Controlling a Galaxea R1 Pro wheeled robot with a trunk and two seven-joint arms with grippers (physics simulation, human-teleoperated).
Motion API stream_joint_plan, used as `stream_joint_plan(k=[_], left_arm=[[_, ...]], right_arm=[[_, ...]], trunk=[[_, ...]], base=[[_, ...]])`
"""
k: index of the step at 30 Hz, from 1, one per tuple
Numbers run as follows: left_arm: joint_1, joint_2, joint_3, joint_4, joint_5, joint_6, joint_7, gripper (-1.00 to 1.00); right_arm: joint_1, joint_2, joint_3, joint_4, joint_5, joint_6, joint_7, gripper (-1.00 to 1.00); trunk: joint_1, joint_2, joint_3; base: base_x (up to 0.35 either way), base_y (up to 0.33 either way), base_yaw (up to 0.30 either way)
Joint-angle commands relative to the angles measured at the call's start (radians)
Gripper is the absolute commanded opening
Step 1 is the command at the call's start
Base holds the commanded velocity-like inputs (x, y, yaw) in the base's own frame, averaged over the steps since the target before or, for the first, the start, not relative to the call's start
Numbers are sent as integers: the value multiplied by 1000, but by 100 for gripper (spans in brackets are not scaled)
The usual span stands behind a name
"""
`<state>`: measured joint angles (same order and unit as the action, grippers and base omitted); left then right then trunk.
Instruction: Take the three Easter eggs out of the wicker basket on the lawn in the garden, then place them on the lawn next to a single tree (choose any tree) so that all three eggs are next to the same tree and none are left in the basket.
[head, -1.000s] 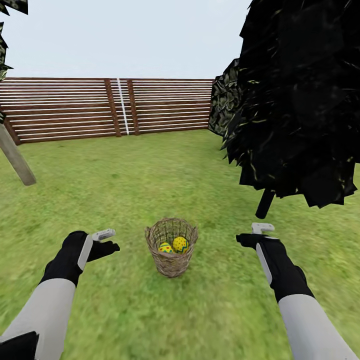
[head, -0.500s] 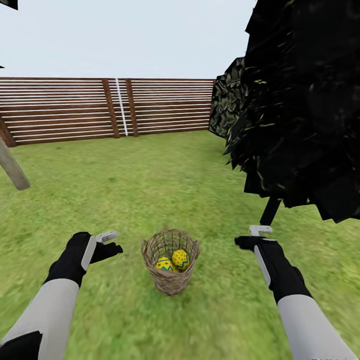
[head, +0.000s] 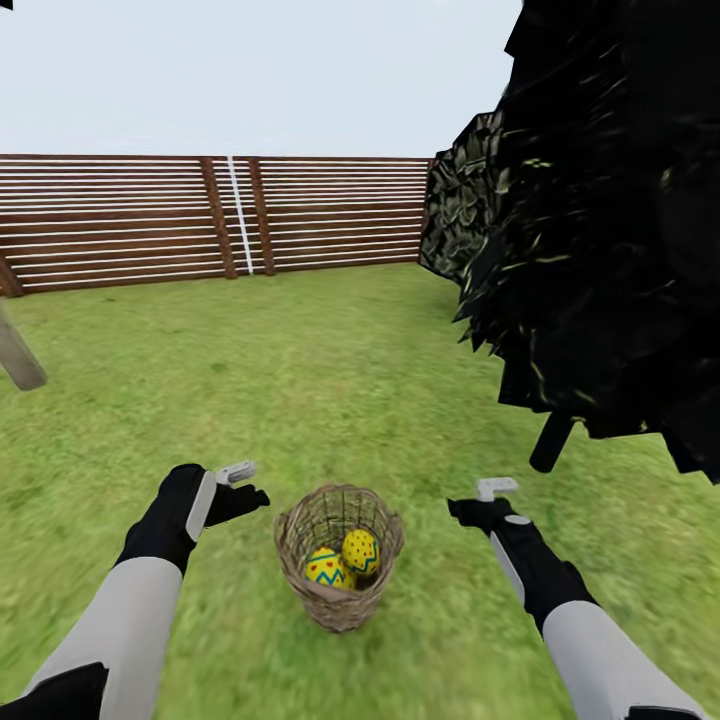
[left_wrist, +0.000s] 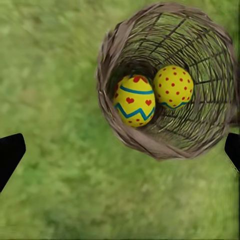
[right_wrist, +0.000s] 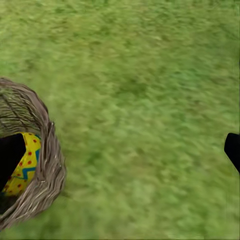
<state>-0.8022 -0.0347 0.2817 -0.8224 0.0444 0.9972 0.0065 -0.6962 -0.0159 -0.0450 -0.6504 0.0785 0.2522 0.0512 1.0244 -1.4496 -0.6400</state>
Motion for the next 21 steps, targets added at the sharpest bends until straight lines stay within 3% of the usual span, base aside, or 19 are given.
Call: stream_joint_plan(k=[1,8,12,16,21], left_arm=[[-1,-4,4,-1,3,4,1,100],[-1,-10,2,0,3,5,1,100],[-1,-11,-21,7,1,6,1,100],[-5,-11,-59,69,-1,9,2,100],[-9,-12,-74,137,-2,18,3,100]], right_arm=[[0,-1,-4,-2,8,4,26,100],[0,-5,-8,-8,4,6,120,100],[0,-4,-9,-10,3,22,197,100],[0,-4,-9,-39,3,48,216,100],[0,-1,-9,-54,4,58,219,100]], trunk=[[1,0,-1],[1,0,-1],[1,0,-1],[1,0,-1],[1,0,-1]], base=[[336,0,0],[336,0,0],[336,0,0],[336,0,0],[242,0,0]])
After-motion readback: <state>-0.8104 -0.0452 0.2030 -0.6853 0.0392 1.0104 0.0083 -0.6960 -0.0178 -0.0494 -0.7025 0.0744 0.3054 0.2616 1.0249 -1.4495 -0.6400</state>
